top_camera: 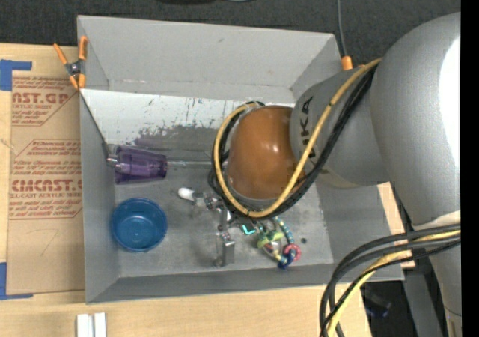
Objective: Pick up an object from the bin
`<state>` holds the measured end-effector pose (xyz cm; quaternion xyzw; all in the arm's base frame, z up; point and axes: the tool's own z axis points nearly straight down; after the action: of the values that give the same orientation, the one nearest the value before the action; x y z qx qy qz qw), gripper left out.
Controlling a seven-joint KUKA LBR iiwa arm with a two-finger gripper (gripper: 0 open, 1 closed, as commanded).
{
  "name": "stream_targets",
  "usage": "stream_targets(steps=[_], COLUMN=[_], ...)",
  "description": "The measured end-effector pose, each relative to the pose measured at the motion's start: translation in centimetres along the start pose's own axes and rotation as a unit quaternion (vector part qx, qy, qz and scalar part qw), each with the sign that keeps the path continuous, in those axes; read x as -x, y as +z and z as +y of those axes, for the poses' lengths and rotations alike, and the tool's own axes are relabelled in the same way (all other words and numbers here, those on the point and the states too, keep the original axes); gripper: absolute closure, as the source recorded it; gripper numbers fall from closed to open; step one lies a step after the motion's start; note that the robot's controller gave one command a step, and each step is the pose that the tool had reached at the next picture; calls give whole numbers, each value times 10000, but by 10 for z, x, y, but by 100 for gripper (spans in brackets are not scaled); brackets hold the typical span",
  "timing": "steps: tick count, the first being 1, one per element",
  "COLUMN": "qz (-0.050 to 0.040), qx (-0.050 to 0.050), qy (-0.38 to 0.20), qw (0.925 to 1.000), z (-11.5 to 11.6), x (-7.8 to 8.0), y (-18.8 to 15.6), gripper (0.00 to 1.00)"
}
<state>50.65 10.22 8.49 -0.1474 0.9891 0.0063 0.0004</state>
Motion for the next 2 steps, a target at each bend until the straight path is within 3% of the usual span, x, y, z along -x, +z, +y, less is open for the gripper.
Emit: stream_targets(steps=[1,2], qz=[-4,-9], qx=[0,4], qy=[-741,-863], qw=[9972,9963], z=[0,0], x=[14,17], y=[-25,-29], gripper=[0,0])
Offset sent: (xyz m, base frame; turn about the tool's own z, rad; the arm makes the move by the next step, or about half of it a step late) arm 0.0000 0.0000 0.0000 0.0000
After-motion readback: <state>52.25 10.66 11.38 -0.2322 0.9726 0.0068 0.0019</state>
